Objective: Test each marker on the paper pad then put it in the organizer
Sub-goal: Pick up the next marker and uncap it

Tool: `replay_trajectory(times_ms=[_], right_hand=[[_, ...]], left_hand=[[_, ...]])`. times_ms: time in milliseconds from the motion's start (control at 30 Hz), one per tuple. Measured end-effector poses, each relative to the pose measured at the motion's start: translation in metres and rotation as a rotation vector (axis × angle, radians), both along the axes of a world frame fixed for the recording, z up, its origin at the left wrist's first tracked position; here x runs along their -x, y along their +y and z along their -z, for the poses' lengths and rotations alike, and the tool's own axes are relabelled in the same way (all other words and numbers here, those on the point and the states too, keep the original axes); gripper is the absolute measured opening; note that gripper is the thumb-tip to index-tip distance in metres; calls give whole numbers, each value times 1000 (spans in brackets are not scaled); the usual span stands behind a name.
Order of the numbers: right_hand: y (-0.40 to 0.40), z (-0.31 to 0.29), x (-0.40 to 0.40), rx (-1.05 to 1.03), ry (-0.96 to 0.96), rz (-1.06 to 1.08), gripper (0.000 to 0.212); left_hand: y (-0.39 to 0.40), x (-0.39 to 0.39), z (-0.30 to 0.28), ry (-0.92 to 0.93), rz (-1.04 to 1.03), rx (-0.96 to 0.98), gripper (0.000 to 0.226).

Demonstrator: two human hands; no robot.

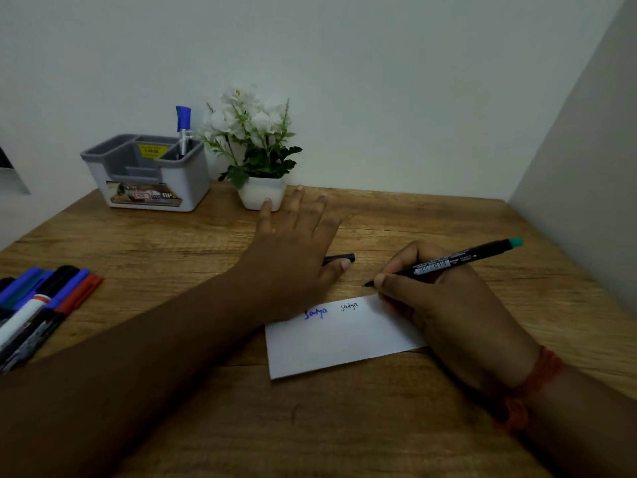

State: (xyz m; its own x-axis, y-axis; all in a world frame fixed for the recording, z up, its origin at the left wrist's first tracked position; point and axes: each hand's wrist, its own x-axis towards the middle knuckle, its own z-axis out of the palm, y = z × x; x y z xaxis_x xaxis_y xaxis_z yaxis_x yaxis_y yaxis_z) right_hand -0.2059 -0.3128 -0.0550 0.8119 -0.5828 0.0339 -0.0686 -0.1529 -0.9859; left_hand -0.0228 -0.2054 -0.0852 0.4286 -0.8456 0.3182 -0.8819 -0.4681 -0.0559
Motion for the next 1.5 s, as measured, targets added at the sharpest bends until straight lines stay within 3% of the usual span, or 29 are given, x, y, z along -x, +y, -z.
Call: replay_trajectory(times_ms=[233, 433, 567, 800, 1500], right_hand=[[-8, -12, 5, 105, -147, 96, 8], [-31, -11, 6, 80, -233, 122, 13], [-35, -9, 4, 14, -285, 100, 15], [-35, -9, 4, -23, -255, 52, 7], [-28, -10, 4, -27, -257, -19, 11]], left_hand=[[2, 0, -10, 21, 86, 6, 61], [-1, 1, -15, 92, 128, 43, 30], [-2, 1, -14, 136, 140, 70, 23], [-1, 6, -20, 76, 286, 306, 22], [-1, 20, -28, -123, 445, 391, 20]])
